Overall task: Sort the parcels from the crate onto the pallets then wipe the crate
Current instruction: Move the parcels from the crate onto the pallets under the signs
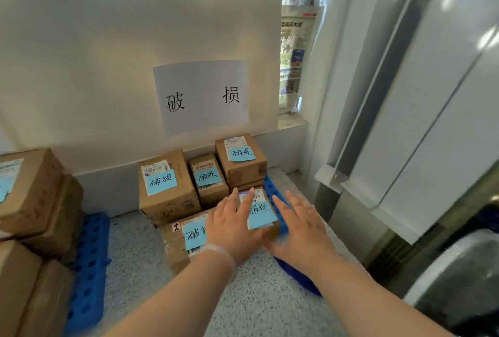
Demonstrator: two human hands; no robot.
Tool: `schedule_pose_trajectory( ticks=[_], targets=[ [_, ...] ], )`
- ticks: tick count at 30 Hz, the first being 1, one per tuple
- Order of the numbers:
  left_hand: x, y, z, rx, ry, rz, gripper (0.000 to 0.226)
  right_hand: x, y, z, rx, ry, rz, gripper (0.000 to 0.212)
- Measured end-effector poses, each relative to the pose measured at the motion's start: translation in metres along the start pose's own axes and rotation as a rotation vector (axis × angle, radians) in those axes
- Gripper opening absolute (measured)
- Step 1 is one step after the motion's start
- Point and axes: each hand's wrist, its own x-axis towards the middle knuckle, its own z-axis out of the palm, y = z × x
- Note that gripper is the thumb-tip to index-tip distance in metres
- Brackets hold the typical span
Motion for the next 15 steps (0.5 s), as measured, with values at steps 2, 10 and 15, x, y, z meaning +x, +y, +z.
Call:
schedule_pose_trajectory(
  ticks=[2, 10, 15],
  targets=[
    [-0.028, 0.01, 0.006, -0.013, -0.01, 0.07, 0.085, -0.04, -0.003, 0.005, 0.009, 0.04, 0.036, 0.102],
    [-0.125, 0.066, 0.041, -0.071, -0.09, 0.302, 0.086, -0.195, 0.011, 0.008, -0.022, 0.062, 0.272, 0.099],
    [-0.167, 0.125, 0.053, -0.092, -0.134, 0.445, 0.084, -0.272, 0.041, -0.015, -0.054, 0.118, 0.39, 0.095]
  ],
)
